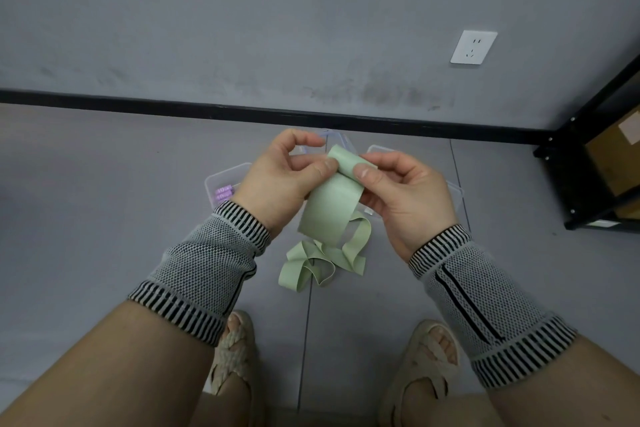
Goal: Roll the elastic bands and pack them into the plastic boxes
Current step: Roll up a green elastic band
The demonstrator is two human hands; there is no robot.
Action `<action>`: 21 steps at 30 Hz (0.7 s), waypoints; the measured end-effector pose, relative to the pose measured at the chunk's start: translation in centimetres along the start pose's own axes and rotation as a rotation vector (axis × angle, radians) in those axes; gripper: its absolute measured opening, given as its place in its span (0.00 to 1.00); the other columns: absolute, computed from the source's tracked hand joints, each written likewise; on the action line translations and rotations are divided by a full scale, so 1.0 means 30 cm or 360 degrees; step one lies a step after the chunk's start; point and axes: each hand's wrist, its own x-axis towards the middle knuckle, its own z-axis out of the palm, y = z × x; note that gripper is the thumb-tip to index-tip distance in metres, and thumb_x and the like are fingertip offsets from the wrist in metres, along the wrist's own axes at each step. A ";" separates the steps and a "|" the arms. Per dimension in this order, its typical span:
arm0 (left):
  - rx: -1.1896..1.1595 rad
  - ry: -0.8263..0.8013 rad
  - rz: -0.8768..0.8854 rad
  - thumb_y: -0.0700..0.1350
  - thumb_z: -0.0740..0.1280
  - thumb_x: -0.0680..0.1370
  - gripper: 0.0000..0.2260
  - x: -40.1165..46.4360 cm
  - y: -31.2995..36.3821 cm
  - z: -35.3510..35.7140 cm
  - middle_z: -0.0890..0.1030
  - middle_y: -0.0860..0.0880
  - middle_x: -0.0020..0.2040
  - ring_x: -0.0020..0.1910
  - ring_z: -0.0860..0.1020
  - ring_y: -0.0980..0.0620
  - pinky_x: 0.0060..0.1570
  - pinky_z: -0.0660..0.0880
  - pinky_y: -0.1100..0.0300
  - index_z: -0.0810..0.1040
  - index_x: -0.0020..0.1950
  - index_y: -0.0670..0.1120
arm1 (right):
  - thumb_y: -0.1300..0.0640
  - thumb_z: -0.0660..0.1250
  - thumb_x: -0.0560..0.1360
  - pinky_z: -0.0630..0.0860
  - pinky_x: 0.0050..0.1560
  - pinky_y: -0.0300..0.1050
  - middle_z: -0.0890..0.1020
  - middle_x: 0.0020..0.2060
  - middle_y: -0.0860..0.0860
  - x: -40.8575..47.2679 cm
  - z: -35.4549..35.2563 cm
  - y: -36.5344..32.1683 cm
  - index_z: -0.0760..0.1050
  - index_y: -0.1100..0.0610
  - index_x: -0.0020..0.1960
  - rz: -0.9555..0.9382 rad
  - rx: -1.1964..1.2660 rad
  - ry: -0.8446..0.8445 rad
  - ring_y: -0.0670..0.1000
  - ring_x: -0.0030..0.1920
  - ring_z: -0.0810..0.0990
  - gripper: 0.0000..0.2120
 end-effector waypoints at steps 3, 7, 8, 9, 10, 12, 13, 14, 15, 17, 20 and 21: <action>0.0112 0.0058 -0.0077 0.42 0.69 0.74 0.05 -0.004 -0.003 0.008 0.83 0.43 0.40 0.36 0.80 0.51 0.37 0.77 0.58 0.75 0.48 0.45 | 0.68 0.73 0.69 0.80 0.48 0.50 0.83 0.36 0.47 0.001 0.000 0.005 0.78 0.54 0.41 -0.0191 -0.0146 0.0063 0.50 0.41 0.81 0.10; 0.0255 0.0177 -0.0029 0.42 0.71 0.73 0.05 0.002 -0.010 0.005 0.83 0.43 0.39 0.34 0.80 0.52 0.34 0.76 0.62 0.75 0.43 0.45 | 0.67 0.74 0.68 0.79 0.44 0.42 0.80 0.39 0.44 -0.010 0.012 0.006 0.75 0.50 0.41 -0.0372 -0.0580 -0.0061 0.44 0.39 0.79 0.14; 0.0255 0.0172 -0.0029 0.41 0.71 0.73 0.05 0.004 -0.007 -0.005 0.83 0.45 0.37 0.33 0.80 0.54 0.33 0.75 0.63 0.75 0.43 0.45 | 0.68 0.74 0.68 0.78 0.44 0.42 0.79 0.40 0.44 -0.012 0.009 -0.003 0.75 0.50 0.43 -0.0349 -0.0596 -0.0168 0.43 0.38 0.79 0.15; 0.0252 0.0146 -0.0038 0.41 0.70 0.74 0.04 0.006 -0.002 -0.016 0.83 0.46 0.36 0.32 0.80 0.55 0.33 0.75 0.64 0.75 0.43 0.45 | 0.69 0.73 0.68 0.78 0.45 0.42 0.79 0.42 0.44 -0.012 0.000 -0.014 0.75 0.50 0.46 -0.0294 -0.0573 -0.0303 0.42 0.38 0.79 0.17; 0.0266 0.0102 -0.0048 0.40 0.70 0.74 0.03 0.006 0.003 -0.030 0.83 0.48 0.35 0.32 0.79 0.56 0.33 0.75 0.65 0.76 0.44 0.45 | 0.70 0.73 0.68 0.79 0.45 0.42 0.79 0.44 0.45 -0.013 -0.013 -0.026 0.74 0.49 0.50 -0.0224 -0.0549 -0.0446 0.42 0.39 0.80 0.20; 0.0330 -0.0023 -0.0075 0.39 0.69 0.74 0.03 0.002 0.007 -0.048 0.83 0.49 0.33 0.31 0.79 0.56 0.33 0.75 0.66 0.76 0.45 0.44 | 0.71 0.72 0.68 0.80 0.47 0.42 0.79 0.46 0.49 -0.008 -0.042 -0.039 0.72 0.45 0.58 -0.0125 -0.0585 -0.0652 0.44 0.40 0.80 0.28; 0.0360 -0.0090 -0.0088 0.39 0.69 0.74 0.02 0.000 0.007 -0.052 0.83 0.48 0.34 0.32 0.79 0.55 0.33 0.75 0.66 0.77 0.45 0.44 | 0.71 0.72 0.67 0.80 0.48 0.42 0.79 0.45 0.51 -0.006 -0.053 -0.040 0.70 0.43 0.60 -0.0120 -0.0642 -0.0704 0.45 0.41 0.80 0.31; 0.0384 -0.0149 -0.0096 0.38 0.69 0.74 0.03 -0.002 0.004 -0.055 0.83 0.47 0.36 0.34 0.80 0.54 0.35 0.76 0.65 0.77 0.45 0.44 | 0.71 0.73 0.67 0.80 0.48 0.42 0.79 0.45 0.52 -0.003 -0.059 -0.037 0.69 0.42 0.61 -0.0130 -0.0702 -0.0730 0.46 0.41 0.80 0.33; 0.0408 -0.0194 -0.0100 0.38 0.69 0.74 0.03 -0.003 0.003 -0.055 0.83 0.45 0.38 0.35 0.80 0.53 0.37 0.77 0.64 0.77 0.46 0.45 | 0.71 0.73 0.67 0.79 0.47 0.42 0.79 0.44 0.52 0.000 -0.061 -0.032 0.69 0.41 0.62 -0.0141 -0.0745 -0.0744 0.47 0.40 0.79 0.34; 0.0471 -0.0241 -0.0105 0.37 0.69 0.74 0.04 -0.004 0.000 -0.056 0.83 0.46 0.39 0.37 0.80 0.53 0.39 0.77 0.63 0.77 0.47 0.45 | 0.71 0.74 0.66 0.79 0.46 0.43 0.77 0.44 0.53 0.001 -0.056 -0.018 0.69 0.40 0.61 -0.0152 -0.0812 -0.0757 0.49 0.40 0.78 0.35; 0.0560 -0.0229 -0.0118 0.39 0.70 0.74 0.07 -0.004 -0.002 -0.062 0.84 0.47 0.39 0.37 0.79 0.52 0.40 0.76 0.60 0.75 0.49 0.47 | 0.67 0.76 0.65 0.79 0.46 0.45 0.75 0.44 0.52 0.002 -0.045 0.002 0.69 0.37 0.60 -0.0221 -0.0972 -0.0770 0.51 0.41 0.77 0.35; 0.0564 -0.0216 -0.0125 0.39 0.70 0.74 0.08 -0.004 -0.002 -0.063 0.84 0.46 0.39 0.36 0.79 0.52 0.39 0.75 0.60 0.74 0.49 0.47 | 0.66 0.77 0.64 0.80 0.46 0.45 0.75 0.44 0.51 0.001 -0.041 0.005 0.69 0.36 0.59 -0.0249 -0.1025 -0.0766 0.51 0.41 0.77 0.34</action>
